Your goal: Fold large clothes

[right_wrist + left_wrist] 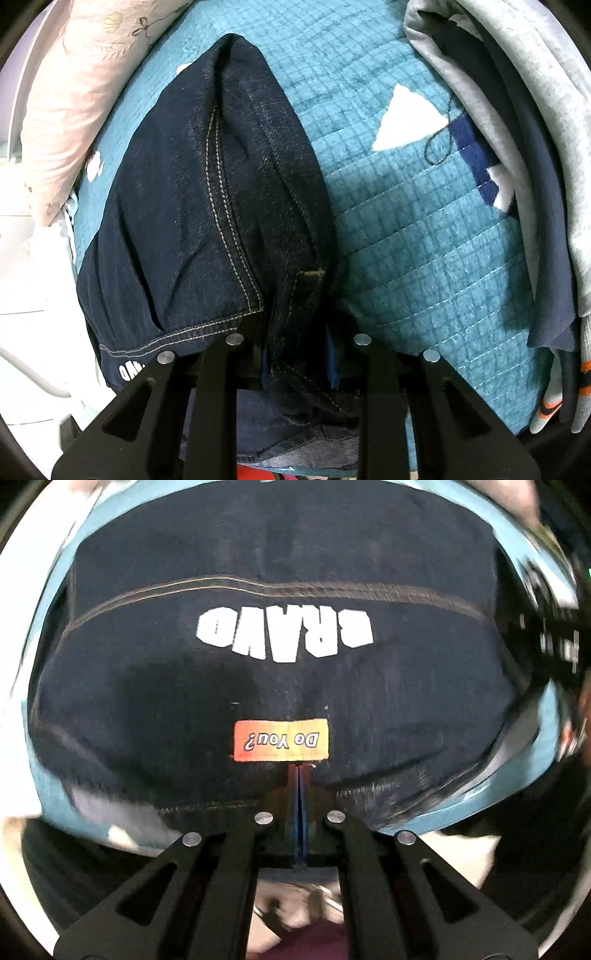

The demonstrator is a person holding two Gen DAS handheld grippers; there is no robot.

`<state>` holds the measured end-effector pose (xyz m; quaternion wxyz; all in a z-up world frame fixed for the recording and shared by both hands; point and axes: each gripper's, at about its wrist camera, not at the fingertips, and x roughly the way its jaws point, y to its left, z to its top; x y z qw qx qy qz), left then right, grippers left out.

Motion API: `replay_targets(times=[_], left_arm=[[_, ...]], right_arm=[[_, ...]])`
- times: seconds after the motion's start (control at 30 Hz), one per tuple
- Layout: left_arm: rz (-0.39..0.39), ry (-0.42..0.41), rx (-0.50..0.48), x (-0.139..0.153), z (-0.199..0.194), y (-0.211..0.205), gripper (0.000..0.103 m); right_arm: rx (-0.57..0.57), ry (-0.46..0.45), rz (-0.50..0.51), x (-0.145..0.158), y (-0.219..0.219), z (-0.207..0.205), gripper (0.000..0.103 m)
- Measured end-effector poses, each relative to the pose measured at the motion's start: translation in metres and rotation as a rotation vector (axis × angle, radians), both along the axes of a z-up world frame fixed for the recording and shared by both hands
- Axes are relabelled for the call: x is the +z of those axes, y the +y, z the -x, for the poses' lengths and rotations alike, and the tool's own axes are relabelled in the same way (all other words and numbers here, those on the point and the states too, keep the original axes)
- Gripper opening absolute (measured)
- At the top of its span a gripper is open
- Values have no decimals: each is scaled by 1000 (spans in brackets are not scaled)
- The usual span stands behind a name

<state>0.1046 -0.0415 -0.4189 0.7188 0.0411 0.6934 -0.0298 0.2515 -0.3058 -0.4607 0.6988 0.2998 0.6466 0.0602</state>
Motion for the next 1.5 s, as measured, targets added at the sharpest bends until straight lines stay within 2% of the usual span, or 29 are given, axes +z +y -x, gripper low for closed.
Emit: replay_targets(times=[0.03, 0.13, 0.17, 0.2, 0.3, 0.33, 0.43, 0.53, 0.6, 0.63, 0.7, 0.8, 0.9, 0.97, 1.03, 1.07, 1.13, 1.2, 1.3, 1.33, 1.4, 1.43, 1.47, 1.5], left_arm=[[5, -12, 15, -4, 1, 1, 2], [3, 35, 71, 16, -4, -1, 2], [14, 36, 63, 23, 5, 19, 2], [26, 35, 60, 29, 4, 21, 2], [80, 64, 152, 39, -1, 46, 3], [99, 35, 170, 44, -6, 52, 3], [76, -32, 165, 53, -25, 59, 3], [153, -19, 169, 43, -34, 58, 5], [121, 0, 155, 17, -32, 48, 3], [111, -21, 143, 2, -40, 45, 3], [79, -48, 109, 5, -38, 40, 3], [97, -44, 121, 6, -40, 43, 3], [120, -34, 136, 6, -38, 57, 3], [117, -39, 127, 5, -37, 64, 3], [100, -51, 105, 5, -37, 64, 3], [92, -57, 98, 3, -32, 50, 3], [83, -63, 95, 1, -24, 35, 3], [82, -64, 99, -2, -25, 29, 3], [84, -60, 100, -4, -26, 27, 3], [85, -61, 99, -5, -27, 24, 3], [99, -63, 112, -5, -27, 19, 3], [105, -64, 119, -4, -25, 15, 3], [108, -64, 123, -2, -24, 20, 3], [109, -63, 122, -1, -23, 24, 3]], right_arm=[[-4, -2, 1, 0, 0, 1, 21], [1, -19, 14, 2, 2, 3, 21], [6, -21, 18, 2, 3, 4, 21], [4, -20, 16, 2, 4, 5, 21], [-10, -4, -9, 0, 1, 4, 21], [-1, -4, -16, 0, 0, 3, 22], [1, -4, -55, -2, -5, 3, 23], [-44, -17, -114, -2, -11, 7, 29], [-41, -44, -105, 0, -10, 11, 31], [-36, -57, -87, 4, -7, 13, 34], [-40, -64, -58, 11, -2, 15, 38], [-55, -42, -57, 15, 1, 14, 47], [-94, 21, -133, 13, -9, 12, 55], [-125, 50, -180, 11, -16, 11, 69], [-158, 58, -233, 10, -25, 13, 77], [-166, 55, -261, 9, -27, 14, 83], [-165, 41, -357, 8, -27, 14, 88], [-162, 32, -330, 13, -25, 14, 88], [-62, 50, -118, 11, 0, 5, 87], [-64, 49, -72, 10, 6, 5, 81], [-47, 22, 68, 19, 23, 5, 65], [-18, -6, 137, 27, 34, 5, 45], [-11, -40, 153, 35, 40, 6, 25], [-15, -52, 152, 41, 44, 7, 24]])
